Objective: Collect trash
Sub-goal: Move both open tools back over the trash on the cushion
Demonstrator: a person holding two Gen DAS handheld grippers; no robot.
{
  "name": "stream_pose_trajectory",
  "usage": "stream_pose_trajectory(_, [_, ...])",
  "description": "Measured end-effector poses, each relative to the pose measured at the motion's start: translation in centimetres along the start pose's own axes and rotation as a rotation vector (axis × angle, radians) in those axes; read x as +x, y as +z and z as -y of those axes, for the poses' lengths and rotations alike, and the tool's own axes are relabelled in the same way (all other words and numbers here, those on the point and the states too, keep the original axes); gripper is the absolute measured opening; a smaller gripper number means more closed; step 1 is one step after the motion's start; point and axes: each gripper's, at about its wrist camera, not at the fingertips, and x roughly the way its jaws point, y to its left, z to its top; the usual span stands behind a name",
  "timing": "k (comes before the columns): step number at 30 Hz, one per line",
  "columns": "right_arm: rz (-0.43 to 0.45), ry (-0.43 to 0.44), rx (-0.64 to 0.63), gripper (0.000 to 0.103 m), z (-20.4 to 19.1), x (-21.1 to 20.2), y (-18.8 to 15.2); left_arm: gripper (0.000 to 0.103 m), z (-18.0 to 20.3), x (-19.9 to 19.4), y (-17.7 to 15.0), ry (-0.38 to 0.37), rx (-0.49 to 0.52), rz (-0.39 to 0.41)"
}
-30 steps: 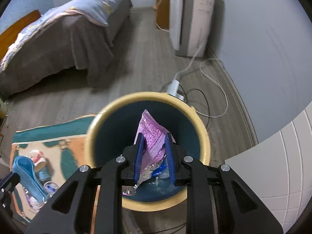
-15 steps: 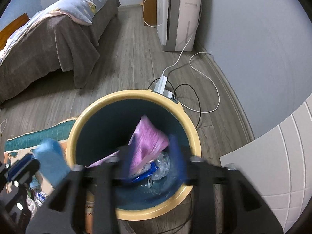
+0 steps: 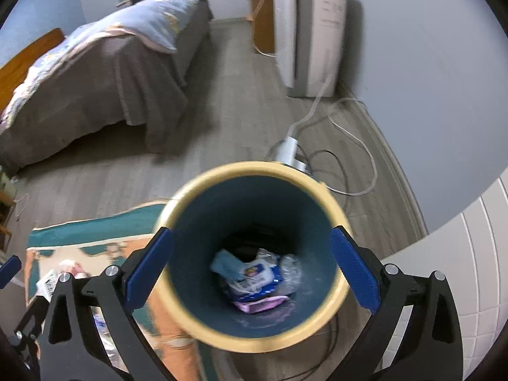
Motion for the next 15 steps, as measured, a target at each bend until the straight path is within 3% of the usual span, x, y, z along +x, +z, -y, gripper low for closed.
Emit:
stream_pose_trajectory(8, [0.017,0.082,-0.124,0.097,-7.2,-2.1,-0.6,0.097,-10.2,-6.3,-2.7,0.171,-0.142,0.006])
stream_pose_trajectory(15, [0.01,0.143,-0.217,0.097,-13.7,-2.7,-1.8,0.098,-17.2,-8.7,-6.8,0.287,-0.27,0.018])
